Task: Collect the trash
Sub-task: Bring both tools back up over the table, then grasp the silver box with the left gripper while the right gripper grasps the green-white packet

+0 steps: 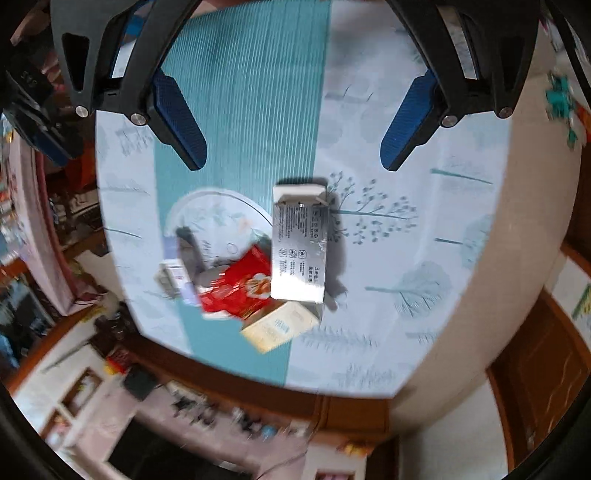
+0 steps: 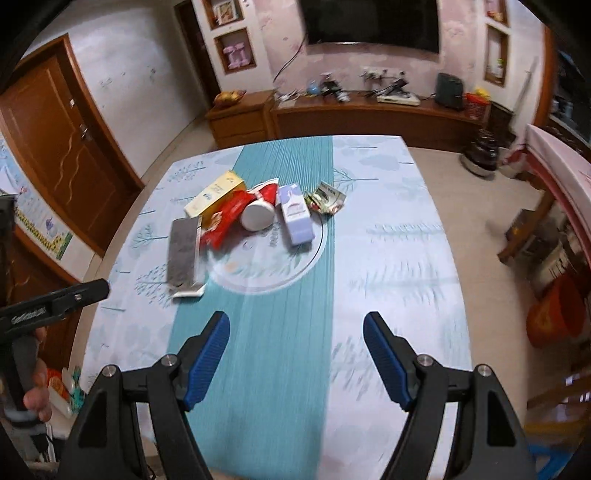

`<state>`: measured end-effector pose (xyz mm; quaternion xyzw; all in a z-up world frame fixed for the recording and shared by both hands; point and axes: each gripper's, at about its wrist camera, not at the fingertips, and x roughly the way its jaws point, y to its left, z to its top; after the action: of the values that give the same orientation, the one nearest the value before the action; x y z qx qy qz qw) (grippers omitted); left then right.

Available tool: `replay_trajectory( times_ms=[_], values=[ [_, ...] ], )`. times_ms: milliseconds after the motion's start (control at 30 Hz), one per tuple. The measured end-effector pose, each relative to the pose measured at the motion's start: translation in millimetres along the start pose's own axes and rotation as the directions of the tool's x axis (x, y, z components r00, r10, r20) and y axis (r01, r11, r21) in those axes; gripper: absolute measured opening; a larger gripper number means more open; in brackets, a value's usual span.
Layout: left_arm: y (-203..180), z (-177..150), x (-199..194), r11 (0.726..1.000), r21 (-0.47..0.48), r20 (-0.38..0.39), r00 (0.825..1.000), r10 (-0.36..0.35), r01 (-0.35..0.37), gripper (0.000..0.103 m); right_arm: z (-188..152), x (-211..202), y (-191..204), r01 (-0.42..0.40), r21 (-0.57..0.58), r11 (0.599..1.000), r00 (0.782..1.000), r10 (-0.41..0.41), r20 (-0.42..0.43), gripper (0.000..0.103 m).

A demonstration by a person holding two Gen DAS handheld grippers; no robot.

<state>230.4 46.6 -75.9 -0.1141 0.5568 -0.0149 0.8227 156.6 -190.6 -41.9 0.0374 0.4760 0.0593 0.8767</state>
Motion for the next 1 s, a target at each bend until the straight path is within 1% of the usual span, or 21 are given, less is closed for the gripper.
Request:
replay_trajectory(
  times_ms=[100, 233, 300, 367, 433, 467, 533, 633, 700, 767, 867, 1000],
  values=[
    [-6, 21, 44, 0.997, -0.06, -0.069, 0.997, 0.045, -0.05, 0.094, 29, 34, -28, -0.029, -0.021, 0.999, 0.999, 0.029, -0.041, 0.075],
    [-13, 42, 85, 0.991, -0.087, -0.131, 0.987, 0.092, -0.103, 0.094, 65, 80, -60, -0.076, -0.027, 0.997, 0.994, 0.074, -0.081, 0.075],
    [-16, 50, 99, 0.987, -0.092, -0.145, 0.983, 0.115, -0.129, 0.094, 82, 103, -70, -0.109, -0.032, 0.994, 0.989, 0.104, -0.109, 0.075],
    [-18, 57, 112, 0.983, -0.1, -0.161, 0.978, 0.134, -0.151, 0.094, 94, 122, -73, -0.119, -0.058, 0.991, 0.986, 0.111, -0.124, 0.075],
    [-19, 61, 122, 0.981, -0.107, -0.176, 0.974, 0.139, -0.16, 0.094, 105, 144, -74, -0.117, -0.104, 0.988, 0.984, 0.101, -0.144, 0.075],
    [-20, 63, 126, 0.979, -0.11, -0.198, 0.969, 0.147, -0.171, 0.094, 109, 155, -73, -0.119, -0.127, 0.985, 0.982, 0.098, -0.161, 0.075],
    [-23, 65, 135, 0.977, -0.108, -0.209, 0.965, 0.157, -0.182, 0.094, 114, 170, -72, -0.12, -0.171, 0.978, 0.978, 0.087, -0.189, 0.075],
    [-25, 67, 143, 0.975, -0.12, -0.22, 0.963, 0.157, -0.186, 0.094, 119, 191, -67, -0.13, -0.259, 0.957, 0.973, 0.074, -0.217, 0.075],
    [-25, 69, 148, 0.973, -0.135, -0.226, 0.962, 0.155, -0.188, 0.094, 121, 202, -63, -0.154, -0.312, 0.938, 0.967, 0.078, -0.241, 0.075],
    [-24, 70, 153, 0.97, -0.153, -0.229, 0.961, 0.153, -0.19, 0.094, 123, 210, -61, -0.157, -0.348, 0.924, 0.965, 0.069, -0.252, 0.075],
    [-19, 72, 159, 0.966, -0.166, -0.232, 0.96, 0.156, -0.197, 0.094, 129, 221, -57, -0.16, -0.382, 0.91, 0.963, 0.059, -0.262, 0.075],
    [-19, 76, 169, 0.96, -0.174, -0.244, 0.954, 0.173, -0.219, 0.094, 136, 232, -51, -0.192, -0.393, 0.899, 0.958, 0.084, -0.276, 0.075]
  ],
)
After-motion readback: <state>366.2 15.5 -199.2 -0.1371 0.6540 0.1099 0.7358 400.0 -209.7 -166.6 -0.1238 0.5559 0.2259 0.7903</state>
